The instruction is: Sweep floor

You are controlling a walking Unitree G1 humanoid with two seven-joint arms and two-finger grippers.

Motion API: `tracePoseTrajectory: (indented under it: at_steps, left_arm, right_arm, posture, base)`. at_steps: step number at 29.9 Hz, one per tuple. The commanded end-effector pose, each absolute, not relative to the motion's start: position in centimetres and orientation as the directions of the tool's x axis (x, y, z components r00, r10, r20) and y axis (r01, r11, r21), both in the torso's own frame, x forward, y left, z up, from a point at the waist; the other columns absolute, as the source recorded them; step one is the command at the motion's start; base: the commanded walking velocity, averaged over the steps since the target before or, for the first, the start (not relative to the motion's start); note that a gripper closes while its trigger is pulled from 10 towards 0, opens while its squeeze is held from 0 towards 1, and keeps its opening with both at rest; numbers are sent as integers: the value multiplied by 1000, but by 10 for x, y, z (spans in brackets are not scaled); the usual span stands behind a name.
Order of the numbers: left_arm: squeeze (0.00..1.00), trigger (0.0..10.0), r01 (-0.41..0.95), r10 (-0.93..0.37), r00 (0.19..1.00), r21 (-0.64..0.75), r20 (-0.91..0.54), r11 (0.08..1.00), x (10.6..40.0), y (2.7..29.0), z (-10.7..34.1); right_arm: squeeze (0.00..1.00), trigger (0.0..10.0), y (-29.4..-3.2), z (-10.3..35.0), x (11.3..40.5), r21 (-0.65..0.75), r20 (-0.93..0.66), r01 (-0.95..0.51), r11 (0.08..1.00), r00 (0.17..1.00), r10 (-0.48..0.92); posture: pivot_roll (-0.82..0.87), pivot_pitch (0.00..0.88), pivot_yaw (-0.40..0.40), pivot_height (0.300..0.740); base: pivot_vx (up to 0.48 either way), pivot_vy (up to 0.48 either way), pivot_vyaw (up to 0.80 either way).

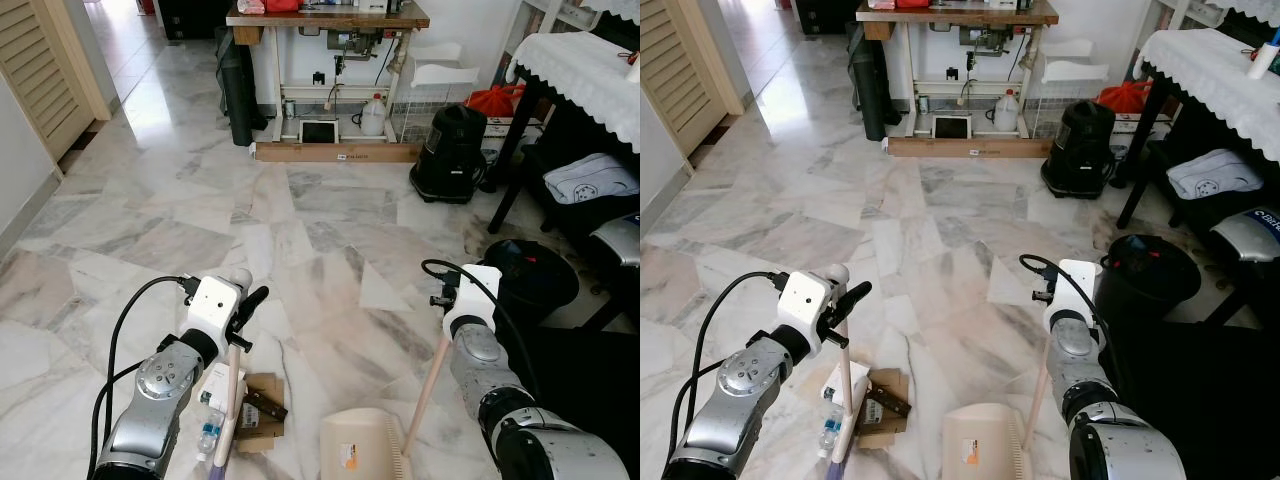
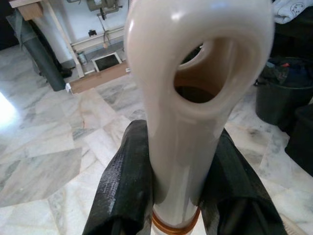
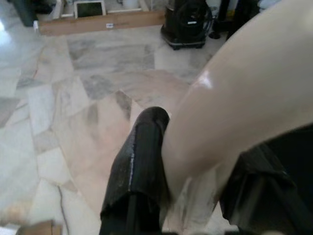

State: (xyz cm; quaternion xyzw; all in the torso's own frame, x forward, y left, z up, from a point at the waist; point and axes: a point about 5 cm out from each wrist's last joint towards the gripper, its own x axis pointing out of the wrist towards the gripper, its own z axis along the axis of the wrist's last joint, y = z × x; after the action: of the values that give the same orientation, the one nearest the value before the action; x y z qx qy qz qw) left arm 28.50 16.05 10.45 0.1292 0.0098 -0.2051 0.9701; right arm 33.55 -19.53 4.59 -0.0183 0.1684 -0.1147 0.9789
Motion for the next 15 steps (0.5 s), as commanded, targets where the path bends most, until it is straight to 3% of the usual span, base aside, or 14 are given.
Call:
tracePoseTrajectory:
  at_steps: [1,15]
  left_arm:
    - [0,10000,402,-407,913,270,-42,875,286,162,114]
    - [0,10000,419,-421,906,260,-50,870,291,159,113]
  right_arm:
    - [0,10000,-192,41,334,-126,-388,197,972,892,-231]
    - [0,10000,-191,18,320,-126,-556,185,975,800,-224]
  posture:
    - [76,0,-4,740]
    - [64,0,-3,740]
  base:
    - [0,0,0]
    - [0,0,0]
